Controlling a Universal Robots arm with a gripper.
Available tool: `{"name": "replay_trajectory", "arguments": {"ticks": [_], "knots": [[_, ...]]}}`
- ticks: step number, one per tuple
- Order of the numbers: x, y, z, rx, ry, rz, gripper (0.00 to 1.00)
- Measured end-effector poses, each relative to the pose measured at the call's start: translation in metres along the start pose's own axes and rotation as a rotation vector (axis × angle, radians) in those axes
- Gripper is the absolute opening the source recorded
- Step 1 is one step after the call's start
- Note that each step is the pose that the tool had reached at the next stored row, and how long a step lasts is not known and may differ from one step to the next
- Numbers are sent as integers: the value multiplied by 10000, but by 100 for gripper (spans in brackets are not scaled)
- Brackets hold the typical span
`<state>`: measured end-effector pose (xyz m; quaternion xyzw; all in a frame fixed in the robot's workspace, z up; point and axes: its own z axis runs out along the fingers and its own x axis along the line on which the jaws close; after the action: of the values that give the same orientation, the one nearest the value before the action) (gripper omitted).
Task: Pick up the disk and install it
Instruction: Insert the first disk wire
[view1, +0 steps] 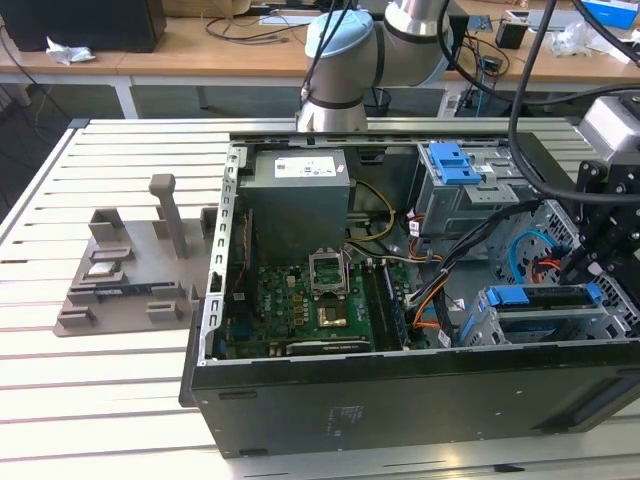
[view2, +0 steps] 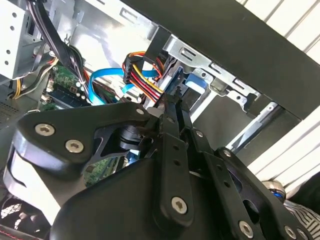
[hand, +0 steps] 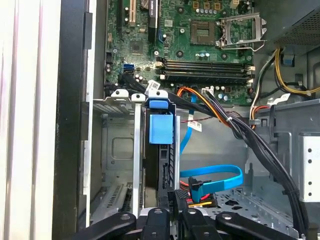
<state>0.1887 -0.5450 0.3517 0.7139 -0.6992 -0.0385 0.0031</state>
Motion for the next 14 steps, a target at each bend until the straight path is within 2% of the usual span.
{"name": "replay_trajectory", "arguments": {"ticks": [4, 14], "knots": [[3, 1, 31, -1, 2, -16, 16], [33, 15, 51, -1, 16, -18, 16]]}}
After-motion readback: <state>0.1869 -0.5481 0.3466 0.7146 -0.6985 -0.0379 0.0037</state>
